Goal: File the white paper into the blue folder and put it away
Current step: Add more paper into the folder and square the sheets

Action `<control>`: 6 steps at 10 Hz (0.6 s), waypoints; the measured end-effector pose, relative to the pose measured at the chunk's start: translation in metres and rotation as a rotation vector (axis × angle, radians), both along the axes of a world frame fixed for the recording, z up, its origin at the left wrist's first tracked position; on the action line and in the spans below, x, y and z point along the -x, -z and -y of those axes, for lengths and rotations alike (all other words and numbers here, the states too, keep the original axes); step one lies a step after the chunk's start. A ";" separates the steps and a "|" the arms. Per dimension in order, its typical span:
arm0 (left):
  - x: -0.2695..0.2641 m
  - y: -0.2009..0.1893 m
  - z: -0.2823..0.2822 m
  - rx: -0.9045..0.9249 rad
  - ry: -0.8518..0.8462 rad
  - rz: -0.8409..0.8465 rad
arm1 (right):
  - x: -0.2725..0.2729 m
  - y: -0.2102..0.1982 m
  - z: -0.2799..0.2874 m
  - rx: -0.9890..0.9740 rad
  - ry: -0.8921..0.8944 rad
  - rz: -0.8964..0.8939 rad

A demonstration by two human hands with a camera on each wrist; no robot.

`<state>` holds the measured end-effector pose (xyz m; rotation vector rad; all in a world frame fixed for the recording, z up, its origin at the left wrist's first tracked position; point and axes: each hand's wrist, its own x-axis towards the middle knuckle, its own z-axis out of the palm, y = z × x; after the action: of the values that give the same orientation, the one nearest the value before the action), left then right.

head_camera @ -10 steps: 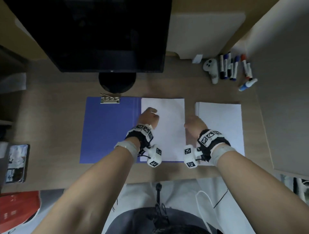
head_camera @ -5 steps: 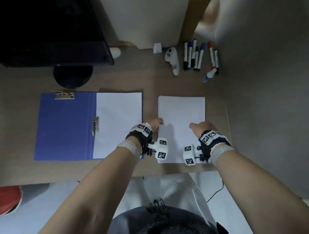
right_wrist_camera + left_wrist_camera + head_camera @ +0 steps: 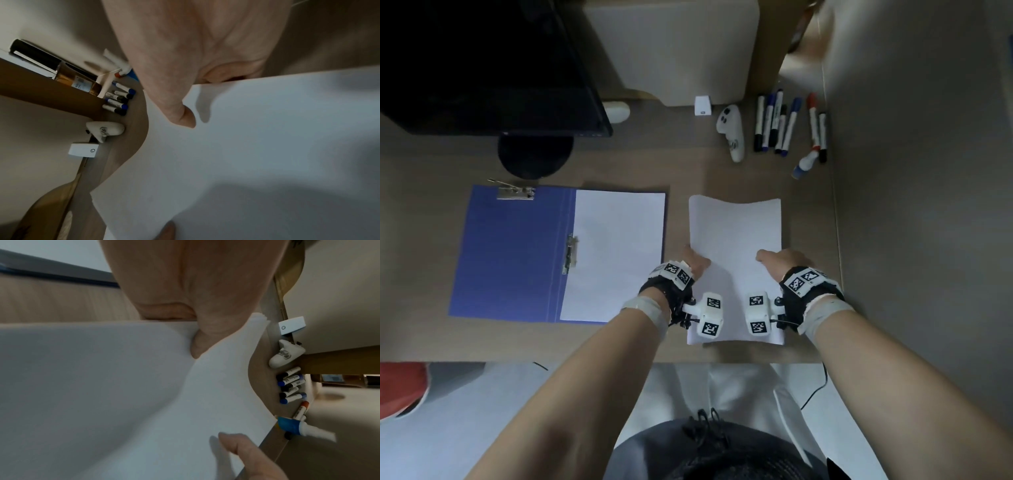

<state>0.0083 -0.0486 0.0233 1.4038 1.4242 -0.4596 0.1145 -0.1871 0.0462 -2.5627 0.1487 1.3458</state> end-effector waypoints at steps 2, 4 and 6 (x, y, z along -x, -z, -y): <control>0.033 -0.020 -0.044 0.021 -0.126 0.090 | 0.015 -0.007 -0.034 -0.181 0.122 -0.058; 0.085 -0.061 -0.116 -0.160 -0.278 0.126 | 0.048 -0.035 -0.129 -0.330 0.115 -0.045; 0.146 -0.083 -0.215 -0.254 -0.305 0.072 | 0.109 -0.064 -0.234 -0.600 0.013 -0.048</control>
<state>-0.1381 0.1663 0.1064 1.3529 1.6449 -0.0329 0.0056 0.0467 0.1103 -2.0229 -0.2023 1.2146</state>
